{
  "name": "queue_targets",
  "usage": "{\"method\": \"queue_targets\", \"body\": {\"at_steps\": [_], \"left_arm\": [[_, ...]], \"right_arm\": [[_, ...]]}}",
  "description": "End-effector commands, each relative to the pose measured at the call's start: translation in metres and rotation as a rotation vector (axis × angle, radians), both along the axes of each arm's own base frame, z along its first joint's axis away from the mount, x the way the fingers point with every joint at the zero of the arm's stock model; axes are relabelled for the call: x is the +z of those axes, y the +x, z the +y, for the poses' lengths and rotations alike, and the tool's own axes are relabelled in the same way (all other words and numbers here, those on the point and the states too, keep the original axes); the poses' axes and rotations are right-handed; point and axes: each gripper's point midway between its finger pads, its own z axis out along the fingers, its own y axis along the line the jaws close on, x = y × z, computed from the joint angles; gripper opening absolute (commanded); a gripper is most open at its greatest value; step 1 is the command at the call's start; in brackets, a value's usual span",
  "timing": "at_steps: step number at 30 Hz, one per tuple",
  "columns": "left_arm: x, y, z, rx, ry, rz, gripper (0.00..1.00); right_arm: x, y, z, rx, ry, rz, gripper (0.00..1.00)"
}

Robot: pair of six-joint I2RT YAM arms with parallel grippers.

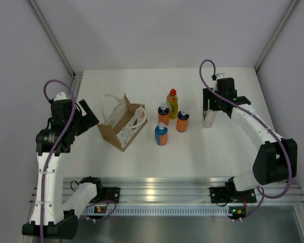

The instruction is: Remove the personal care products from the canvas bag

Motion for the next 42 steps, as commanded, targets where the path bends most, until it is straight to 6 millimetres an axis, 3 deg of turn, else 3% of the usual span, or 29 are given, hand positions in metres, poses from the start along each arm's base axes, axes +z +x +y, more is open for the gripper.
{"method": "queue_targets", "body": {"at_steps": [1, 6, 8, 9, 12, 13, 16, 22, 29, 36, 42], "left_arm": [[0.009, -0.002, 0.002, -0.006, 0.019, -0.012, 0.98], [0.015, 0.0, -0.001, -0.006, 0.002, -0.022, 0.98], [0.018, -0.001, 0.001, 0.008, 0.002, -0.019, 0.98], [0.018, -0.002, 0.002, 0.021, -0.001, -0.015, 0.98], [0.018, -0.008, 0.015, 0.078, 0.046, 0.021, 0.98], [0.017, -0.008, 0.019, 0.096, 0.065, 0.039, 0.98], [0.024, -0.01, 0.032, 0.149, 0.126, 0.046, 0.98], [0.035, -0.002, 0.033, 0.131, 0.183, 0.052, 0.98], [0.031, -0.01, 0.027, 0.074, 0.213, 0.052, 0.98], [0.012, -0.043, 0.014, -0.006, 0.151, 0.018, 0.98], [0.013, -0.07, 0.005, -0.065, 0.107, -0.029, 0.98]], "right_arm": [[0.044, 0.024, 0.014, 0.017, 0.047, -0.146, 0.75], [0.057, 0.023, 0.014, 0.017, 0.057, -0.164, 0.91], [0.073, 0.017, 0.012, 0.009, 0.067, -0.185, 0.93], [0.083, 0.015, 0.012, 0.004, 0.075, -0.201, 1.0], [0.112, 0.001, 0.006, -0.005, 0.077, -0.245, 0.99], [0.13, -0.005, 0.004, -0.004, 0.08, -0.283, 0.99], [0.155, -0.026, 0.001, 0.006, 0.093, -0.308, 0.99], [0.183, -0.08, -0.004, -0.007, 0.167, -0.339, 0.99], [0.17, -0.136, -0.033, -0.082, 0.103, -0.289, 0.99], [0.147, -0.182, -0.05, -0.099, 0.055, -0.229, 0.99], [0.147, -0.214, -0.064, -0.116, 0.023, -0.215, 1.0]]}}
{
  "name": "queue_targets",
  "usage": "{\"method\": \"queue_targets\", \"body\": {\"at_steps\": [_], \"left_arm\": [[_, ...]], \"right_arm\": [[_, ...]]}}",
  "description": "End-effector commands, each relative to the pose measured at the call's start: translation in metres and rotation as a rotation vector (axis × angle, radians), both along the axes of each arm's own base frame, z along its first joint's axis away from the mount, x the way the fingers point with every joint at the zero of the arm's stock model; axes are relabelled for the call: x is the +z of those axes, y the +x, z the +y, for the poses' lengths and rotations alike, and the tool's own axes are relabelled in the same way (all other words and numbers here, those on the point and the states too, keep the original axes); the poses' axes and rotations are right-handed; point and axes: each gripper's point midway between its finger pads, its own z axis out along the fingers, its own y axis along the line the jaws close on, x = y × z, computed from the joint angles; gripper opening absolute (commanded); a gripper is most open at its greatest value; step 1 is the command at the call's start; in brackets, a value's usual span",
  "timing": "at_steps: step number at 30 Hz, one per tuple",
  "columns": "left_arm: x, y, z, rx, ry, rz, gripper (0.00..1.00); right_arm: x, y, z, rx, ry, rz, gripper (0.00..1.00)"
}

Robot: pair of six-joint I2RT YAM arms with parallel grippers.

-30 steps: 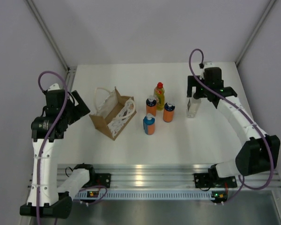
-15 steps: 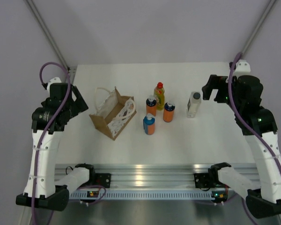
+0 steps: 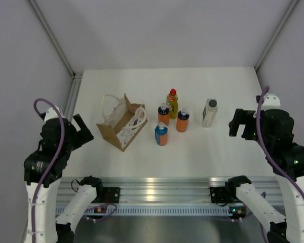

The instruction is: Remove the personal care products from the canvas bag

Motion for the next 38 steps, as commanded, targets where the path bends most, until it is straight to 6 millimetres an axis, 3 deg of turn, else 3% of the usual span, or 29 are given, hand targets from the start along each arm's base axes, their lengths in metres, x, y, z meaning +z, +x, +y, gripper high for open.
{"method": "queue_targets", "body": {"at_steps": [1, 6, 15, 23, 28, 38], "left_arm": [[-0.002, -0.011, -0.008, -0.061, -0.012, 0.002, 0.98], [0.0, -0.027, -0.01, -0.099, -0.014, -0.003, 0.98], [0.003, -0.036, -0.012, -0.118, -0.021, -0.015, 0.98], [0.015, -0.03, 0.0, -0.054, 0.016, -0.033, 0.98], [0.019, -0.03, 0.007, -0.029, 0.043, -0.046, 0.98], [0.012, -0.017, 0.0, -0.03, 0.009, -0.043, 0.98]], "right_arm": [[-0.004, -0.03, -0.011, -0.012, -0.039, 0.036, 0.99], [0.003, -0.055, -0.009, 0.017, 0.012, -0.03, 0.99], [0.021, -0.07, -0.017, -0.003, 0.009, -0.049, 1.0], [0.033, -0.064, -0.038, -0.073, -0.105, -0.064, 0.99], [0.037, -0.063, -0.042, -0.072, -0.131, -0.079, 1.0], [0.023, -0.054, -0.043, -0.107, -0.127, -0.053, 0.99]]}}
